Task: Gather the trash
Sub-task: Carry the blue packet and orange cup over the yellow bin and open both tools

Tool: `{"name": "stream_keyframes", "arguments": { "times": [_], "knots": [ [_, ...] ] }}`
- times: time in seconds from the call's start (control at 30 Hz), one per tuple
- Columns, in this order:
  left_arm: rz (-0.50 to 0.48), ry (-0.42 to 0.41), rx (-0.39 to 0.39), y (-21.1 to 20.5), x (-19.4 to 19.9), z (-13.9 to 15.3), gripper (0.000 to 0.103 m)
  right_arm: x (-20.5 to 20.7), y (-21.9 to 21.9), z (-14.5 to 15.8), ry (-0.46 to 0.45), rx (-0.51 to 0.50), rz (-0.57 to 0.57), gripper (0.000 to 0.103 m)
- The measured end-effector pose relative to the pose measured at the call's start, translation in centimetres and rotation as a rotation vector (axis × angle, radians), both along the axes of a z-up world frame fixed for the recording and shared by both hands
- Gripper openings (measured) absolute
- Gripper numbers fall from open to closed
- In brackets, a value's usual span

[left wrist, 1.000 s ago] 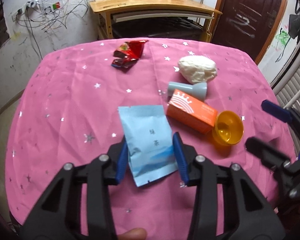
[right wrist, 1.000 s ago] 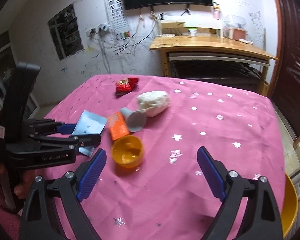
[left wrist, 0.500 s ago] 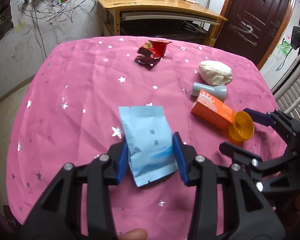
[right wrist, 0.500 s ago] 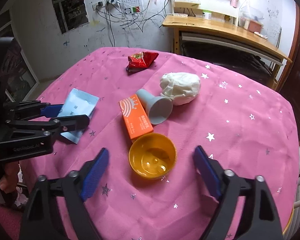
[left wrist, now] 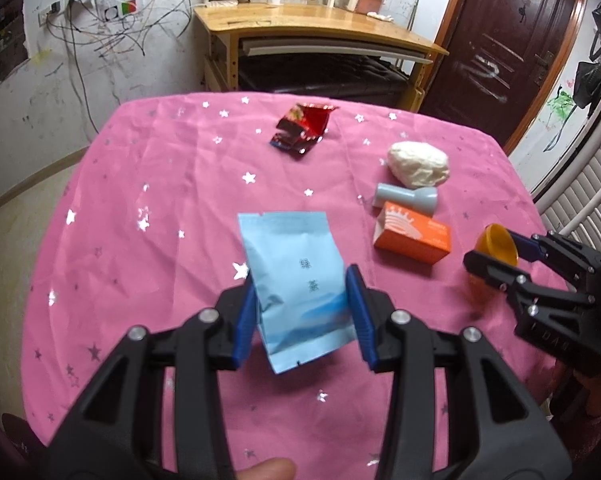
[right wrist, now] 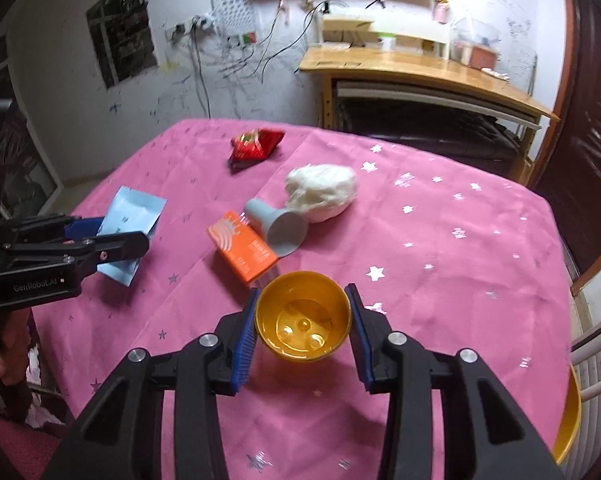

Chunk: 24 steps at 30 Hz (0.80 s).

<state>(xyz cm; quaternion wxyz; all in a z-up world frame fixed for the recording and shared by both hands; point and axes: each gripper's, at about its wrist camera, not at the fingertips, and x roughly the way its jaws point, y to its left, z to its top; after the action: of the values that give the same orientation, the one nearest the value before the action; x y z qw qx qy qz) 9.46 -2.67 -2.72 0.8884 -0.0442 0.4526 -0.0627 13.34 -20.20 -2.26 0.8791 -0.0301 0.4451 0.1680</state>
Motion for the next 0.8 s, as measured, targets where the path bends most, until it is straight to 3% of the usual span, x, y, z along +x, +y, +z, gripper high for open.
{"name": "stream_keyframes", "arguments": {
  "times": [0.33, 0.8],
  "knots": [
    [-0.043, -0.052, 0.028, -2.7, -0.7, 2.2, 0.04, -2.0, -5.4, 2.5, -0.075, 0.049, -0.112, 0.036],
    [-0.183, -0.094, 0.093, -11.2, -0.5, 3.5, 0.04, -6.0, -17.0, 2.9, -0.133, 0.079, -0.374, 0.036]
  ]
}}
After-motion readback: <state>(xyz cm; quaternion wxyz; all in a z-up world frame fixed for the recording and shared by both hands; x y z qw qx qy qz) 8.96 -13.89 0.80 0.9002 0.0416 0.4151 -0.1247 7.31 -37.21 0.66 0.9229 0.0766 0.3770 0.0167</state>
